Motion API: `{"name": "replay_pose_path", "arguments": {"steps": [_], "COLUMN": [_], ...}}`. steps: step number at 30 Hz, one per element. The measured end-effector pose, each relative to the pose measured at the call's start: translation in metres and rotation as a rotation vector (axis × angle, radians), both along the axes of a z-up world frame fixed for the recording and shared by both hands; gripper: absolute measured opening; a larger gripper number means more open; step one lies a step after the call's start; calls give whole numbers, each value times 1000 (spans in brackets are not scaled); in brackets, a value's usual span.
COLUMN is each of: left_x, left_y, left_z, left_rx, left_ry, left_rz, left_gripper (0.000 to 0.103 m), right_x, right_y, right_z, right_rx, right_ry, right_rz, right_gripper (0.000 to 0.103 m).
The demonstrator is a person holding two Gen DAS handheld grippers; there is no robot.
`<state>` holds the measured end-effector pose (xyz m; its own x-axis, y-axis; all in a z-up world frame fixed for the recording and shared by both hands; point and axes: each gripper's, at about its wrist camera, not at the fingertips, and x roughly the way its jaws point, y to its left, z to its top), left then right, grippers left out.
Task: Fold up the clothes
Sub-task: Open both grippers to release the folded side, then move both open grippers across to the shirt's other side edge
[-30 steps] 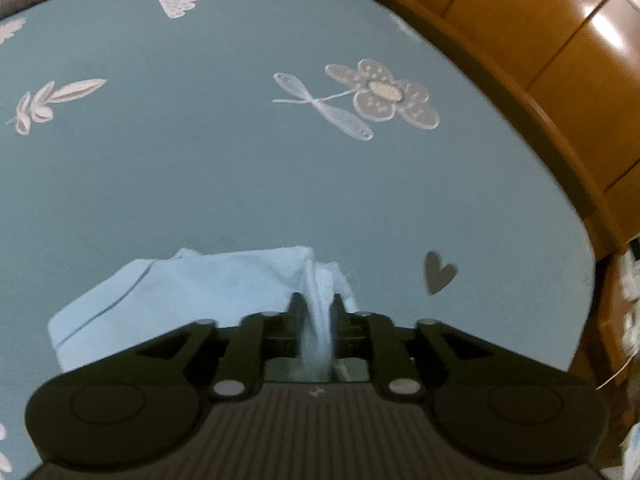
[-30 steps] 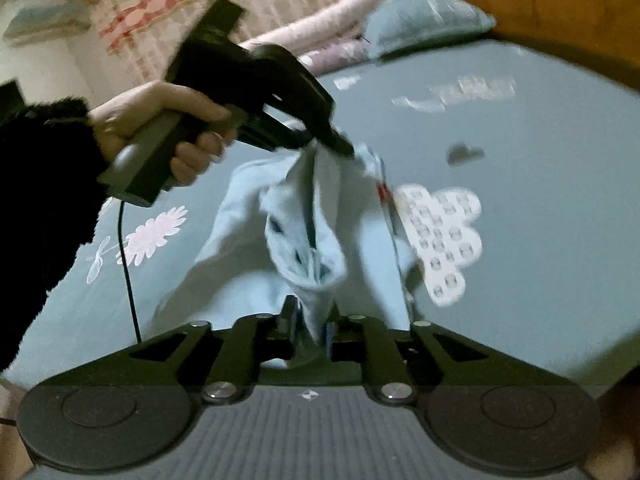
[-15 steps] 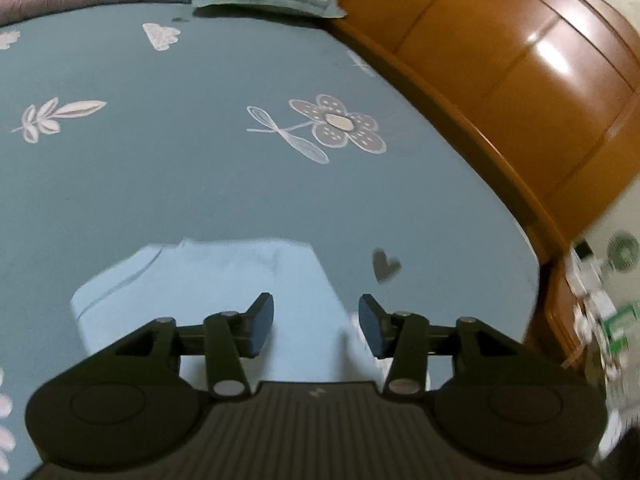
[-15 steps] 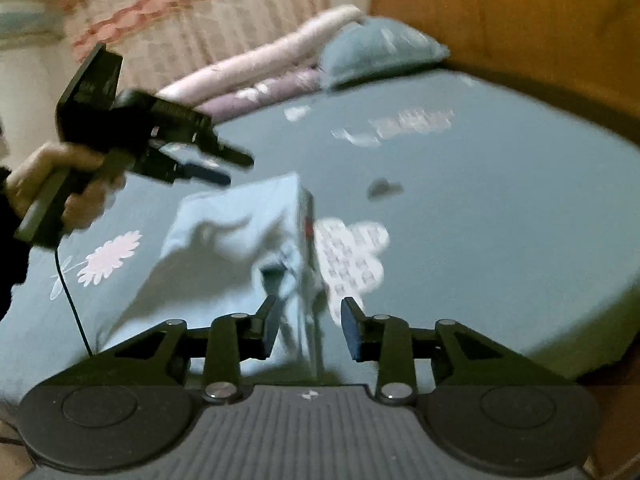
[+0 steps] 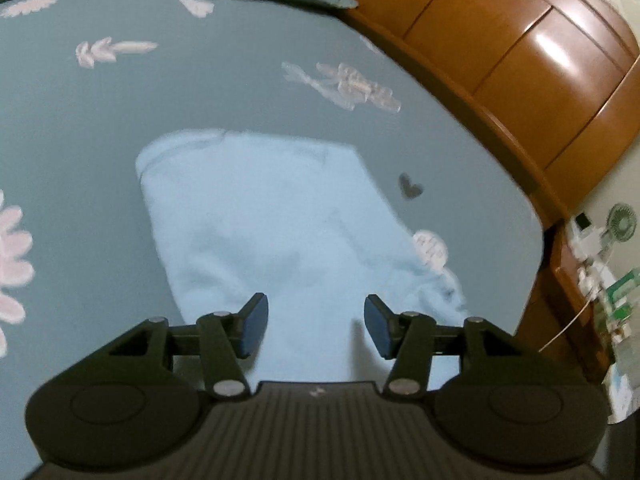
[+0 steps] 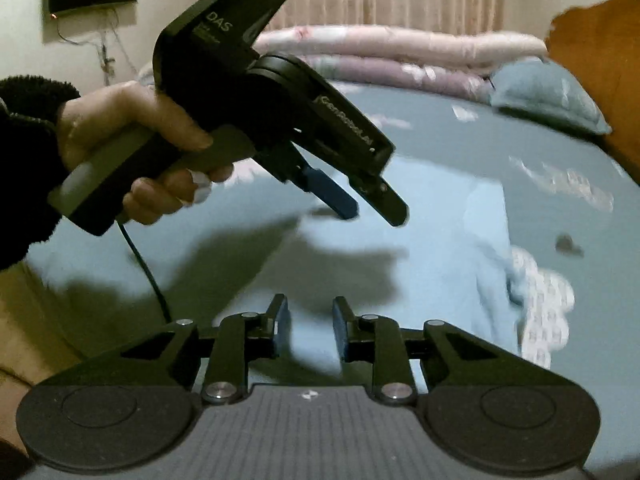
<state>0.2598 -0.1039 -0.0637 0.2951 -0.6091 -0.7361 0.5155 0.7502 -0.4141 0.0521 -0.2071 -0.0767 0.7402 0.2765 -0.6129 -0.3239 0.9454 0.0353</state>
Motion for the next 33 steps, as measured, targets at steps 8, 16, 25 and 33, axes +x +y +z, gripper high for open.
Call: {"name": "replay_pose_path", "arguments": {"steps": [8, 16, 25, 33], "left_x": [-11, 19, 43, 70], "left_y": [7, -7, -14, 6], "left_z": [23, 2, 19, 20], "left_rx": [-39, 35, -11, -9], "left_ry": [-113, -183, -229, -184], "left_rz": [-58, -46, -149, -116], "left_gripper": [61, 62, 67, 66], "right_x": [8, 39, 66, 85], "right_y": [-37, -90, -88, -111], "right_z": [26, -13, 17, 28], "right_rx": [37, 76, 89, 93], "right_ry": [-73, 35, 46, 125], "right_rz": [-103, -301, -300, -435], "right_gripper": [30, 19, 21, 22]}}
